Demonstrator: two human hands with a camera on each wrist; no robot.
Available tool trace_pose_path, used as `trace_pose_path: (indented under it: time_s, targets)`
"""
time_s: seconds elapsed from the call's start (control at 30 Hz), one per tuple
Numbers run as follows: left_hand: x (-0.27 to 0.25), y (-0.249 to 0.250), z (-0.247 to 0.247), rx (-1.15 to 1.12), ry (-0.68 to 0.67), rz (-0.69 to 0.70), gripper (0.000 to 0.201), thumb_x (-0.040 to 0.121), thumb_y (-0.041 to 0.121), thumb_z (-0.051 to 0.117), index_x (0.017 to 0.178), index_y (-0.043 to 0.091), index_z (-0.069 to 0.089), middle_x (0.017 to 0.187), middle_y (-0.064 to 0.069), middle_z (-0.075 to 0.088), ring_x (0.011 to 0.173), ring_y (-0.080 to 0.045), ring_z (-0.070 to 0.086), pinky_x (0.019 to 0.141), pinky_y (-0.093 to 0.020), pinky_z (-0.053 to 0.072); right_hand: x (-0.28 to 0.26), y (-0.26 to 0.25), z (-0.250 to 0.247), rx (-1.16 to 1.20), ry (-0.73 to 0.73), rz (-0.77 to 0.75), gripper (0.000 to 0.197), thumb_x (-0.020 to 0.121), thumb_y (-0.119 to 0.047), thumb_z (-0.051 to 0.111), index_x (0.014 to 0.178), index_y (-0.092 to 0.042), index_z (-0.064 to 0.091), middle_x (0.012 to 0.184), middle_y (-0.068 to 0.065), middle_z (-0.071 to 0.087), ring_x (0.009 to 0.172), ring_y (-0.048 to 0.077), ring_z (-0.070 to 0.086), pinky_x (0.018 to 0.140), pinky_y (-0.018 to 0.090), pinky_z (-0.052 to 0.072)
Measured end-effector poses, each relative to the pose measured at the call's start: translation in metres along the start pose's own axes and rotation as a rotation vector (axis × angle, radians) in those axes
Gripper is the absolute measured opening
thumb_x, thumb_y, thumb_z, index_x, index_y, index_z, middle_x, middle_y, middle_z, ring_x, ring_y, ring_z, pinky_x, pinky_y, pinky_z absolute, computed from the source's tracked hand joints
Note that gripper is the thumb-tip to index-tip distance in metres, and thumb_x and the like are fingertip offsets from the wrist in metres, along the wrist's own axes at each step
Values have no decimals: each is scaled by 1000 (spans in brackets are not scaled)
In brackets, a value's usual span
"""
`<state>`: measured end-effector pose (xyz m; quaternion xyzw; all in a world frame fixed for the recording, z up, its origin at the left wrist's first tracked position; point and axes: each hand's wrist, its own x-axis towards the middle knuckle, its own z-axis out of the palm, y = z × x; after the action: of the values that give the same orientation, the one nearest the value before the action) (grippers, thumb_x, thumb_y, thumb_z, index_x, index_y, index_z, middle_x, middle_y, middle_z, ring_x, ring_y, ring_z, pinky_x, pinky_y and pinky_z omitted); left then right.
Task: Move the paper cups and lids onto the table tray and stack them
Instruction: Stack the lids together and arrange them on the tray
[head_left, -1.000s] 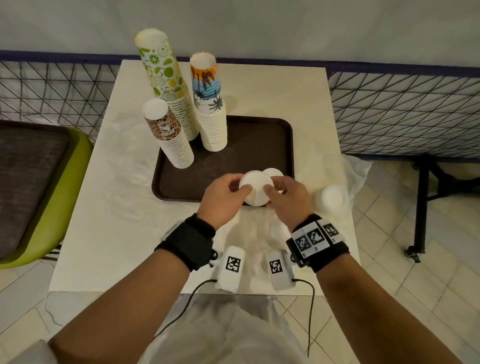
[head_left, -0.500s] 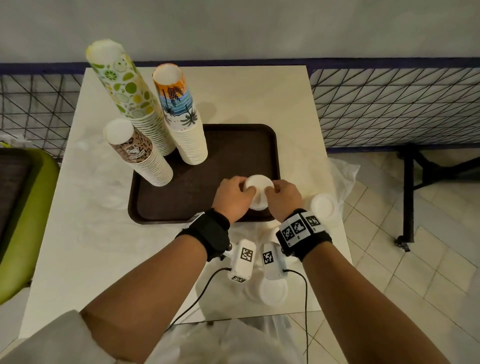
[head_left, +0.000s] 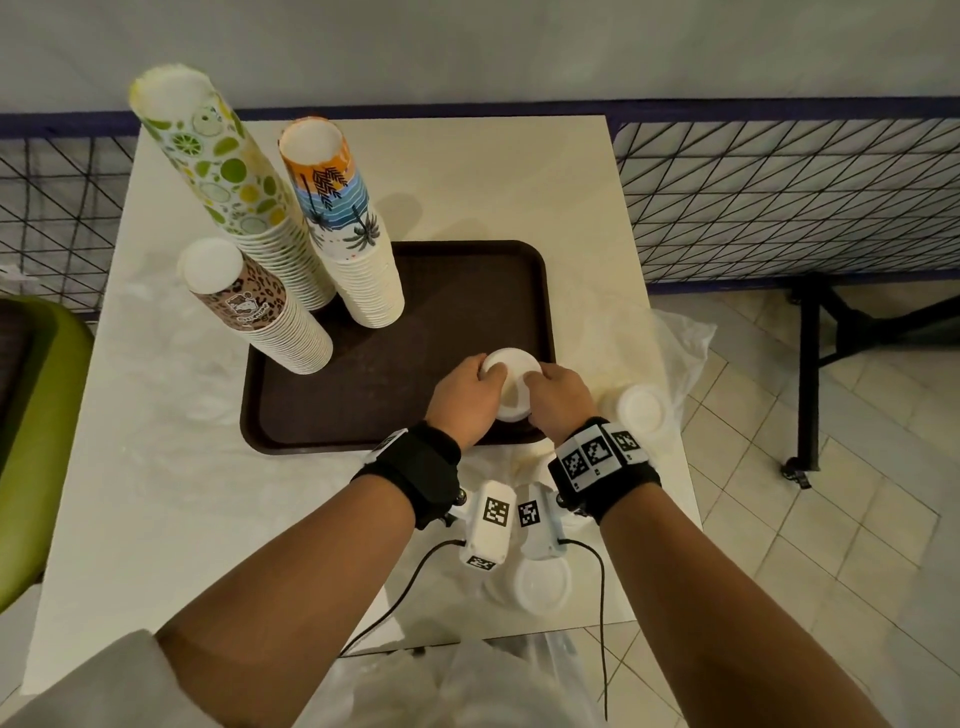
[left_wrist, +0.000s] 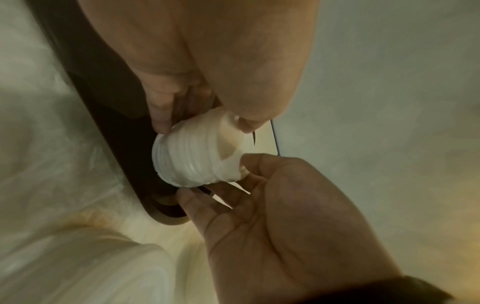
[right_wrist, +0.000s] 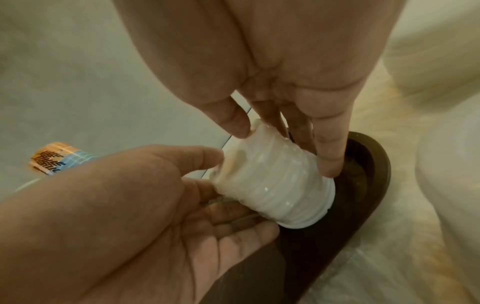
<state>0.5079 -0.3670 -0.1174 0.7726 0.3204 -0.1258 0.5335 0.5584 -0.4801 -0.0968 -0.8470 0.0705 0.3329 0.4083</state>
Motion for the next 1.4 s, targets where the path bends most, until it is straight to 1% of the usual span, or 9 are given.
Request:
trace_pose_path:
  time_s: [0.2, 0.57, 0.67, 0.77, 0.9, 1.03, 1.1, 1.2, 1.4]
  targets:
    - [-1, 3, 5, 106, 10, 29, 39, 107, 32, 46, 129, 7, 66, 123, -13, 70, 113, -29, 64, 91, -33, 47, 5, 4, -2, 4, 51, -3, 32, 98, -29, 50, 103, -7, 73, 91, 12, 71, 90, 33, 68, 86, 49, 58]
    - [-6, 11, -2, -29, -27, -19, 60, 84, 53, 46, 127, 18, 69, 116, -3, 71, 110, -23, 64, 96, -41, 51, 6, 2, -14, 82, 16, 9, 22, 96, -28, 52, 94, -12, 68, 94, 9, 68, 97, 32, 65, 92, 47, 54]
    - [-8, 14, -3, -40, -26, -23, 49, 90, 49, 50, 120, 17, 70, 114, -3, 70, 109, -24, 63, 99, -45, 50, 6, 2, -18, 37, 14, -22, 32, 97, -28, 50, 107, -6, 70, 100, 11, 68, 100, 31, 63, 85, 37, 50]
    - [-7, 12, -4, -22, -15, -27, 25, 99, 41, 53, 105, 21, 67, 117, -5, 67, 111, -23, 60, 101, -44, 46, 3, 3, -23, 19, 15, -51, 35, 98, -26, 49, 117, -3, 67, 107, 10, 65, 102, 26, 59, 92, 38, 46]
    - [-11, 7, -15, -23, -3, -60, 68, 92, 55, 51, 143, 10, 55, 146, -7, 56, 137, -27, 49, 110, -40, 39, -5, 4, -35, -10, 22, -95, 37, 97, -26, 50, 123, -2, 62, 106, 5, 58, 107, 26, 54, 95, 37, 44]
    - [-32, -3, -34, 29, 28, -39, 79, 88, 61, 47, 153, 17, 46, 158, -4, 45, 145, -21, 41, 102, -27, 29, -22, 14, -59, 122, 96, -98, 49, 90, -30, 57, 135, -11, 59, 131, 8, 63, 121, 28, 59, 107, 47, 46]
    - [-51, -9, -41, -42, 72, -37, 65, 97, 48, 57, 153, 19, 45, 149, -3, 54, 135, -19, 51, 99, -29, 35, -35, 24, -71, 206, 142, -124, 51, 81, -37, 59, 127, -17, 65, 125, 4, 67, 115, 26, 64, 104, 48, 50]
    - [-83, -19, -47, -12, 67, 9, 53, 97, 38, 65, 145, 21, 51, 126, 0, 67, 117, -16, 62, 95, -29, 42, -62, 41, -84, 285, 179, -168, 30, 92, -21, 59, 119, -14, 69, 115, 3, 69, 97, 21, 70, 92, 43, 58]
    - [-134, -47, -32, 160, -175, 60, 14, 90, 40, 74, 101, 32, 69, 94, 9, 71, 85, -10, 70, 79, -30, 55, -114, 90, -87, 54, 152, -222, 13, 96, -15, 56, 98, -19, 69, 90, -2, 72, 75, 13, 71, 71, 35, 62]
